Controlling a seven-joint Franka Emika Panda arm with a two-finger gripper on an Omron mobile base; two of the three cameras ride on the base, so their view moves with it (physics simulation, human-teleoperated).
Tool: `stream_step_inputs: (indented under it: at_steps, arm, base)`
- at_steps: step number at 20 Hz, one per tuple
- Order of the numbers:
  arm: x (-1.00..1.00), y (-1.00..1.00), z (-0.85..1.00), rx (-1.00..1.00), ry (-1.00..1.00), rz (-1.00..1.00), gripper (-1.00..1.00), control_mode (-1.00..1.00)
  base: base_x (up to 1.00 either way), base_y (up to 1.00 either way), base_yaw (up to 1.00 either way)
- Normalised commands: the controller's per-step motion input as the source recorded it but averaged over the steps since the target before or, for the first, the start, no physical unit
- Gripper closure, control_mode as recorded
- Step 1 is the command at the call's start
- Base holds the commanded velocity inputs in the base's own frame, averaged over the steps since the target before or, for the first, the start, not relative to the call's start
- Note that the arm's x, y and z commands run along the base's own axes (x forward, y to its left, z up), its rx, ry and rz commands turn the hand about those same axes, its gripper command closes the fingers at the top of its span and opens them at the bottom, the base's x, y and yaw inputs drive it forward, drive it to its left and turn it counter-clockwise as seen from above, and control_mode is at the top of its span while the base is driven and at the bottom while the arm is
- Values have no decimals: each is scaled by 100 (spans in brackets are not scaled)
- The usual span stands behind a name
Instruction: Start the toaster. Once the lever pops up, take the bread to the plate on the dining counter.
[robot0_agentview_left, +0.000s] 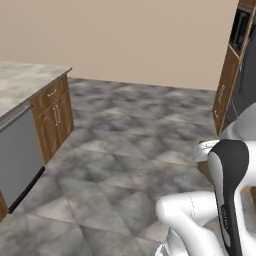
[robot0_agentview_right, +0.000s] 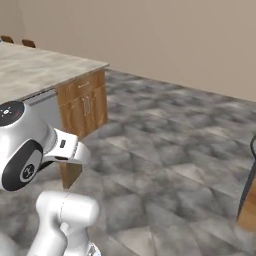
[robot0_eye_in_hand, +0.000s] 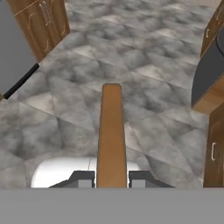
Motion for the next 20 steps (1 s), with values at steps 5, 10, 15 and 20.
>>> stream_step_inputs:
  at_steps: [5, 10, 15, 20]
  arm:
    - [0, 0, 0, 0, 0, 0, 100, 100]
    - [0, 0, 0, 0, 0, 0, 100, 100]
    - [0, 0, 0, 0, 0, 0, 100, 100]
    - [0, 0, 0, 0, 0, 0, 100, 100]
  base:
    - [100, -9, 13]
    - [100, -6, 13]
    - [100, -3, 11]
    - [100, -8, 12]
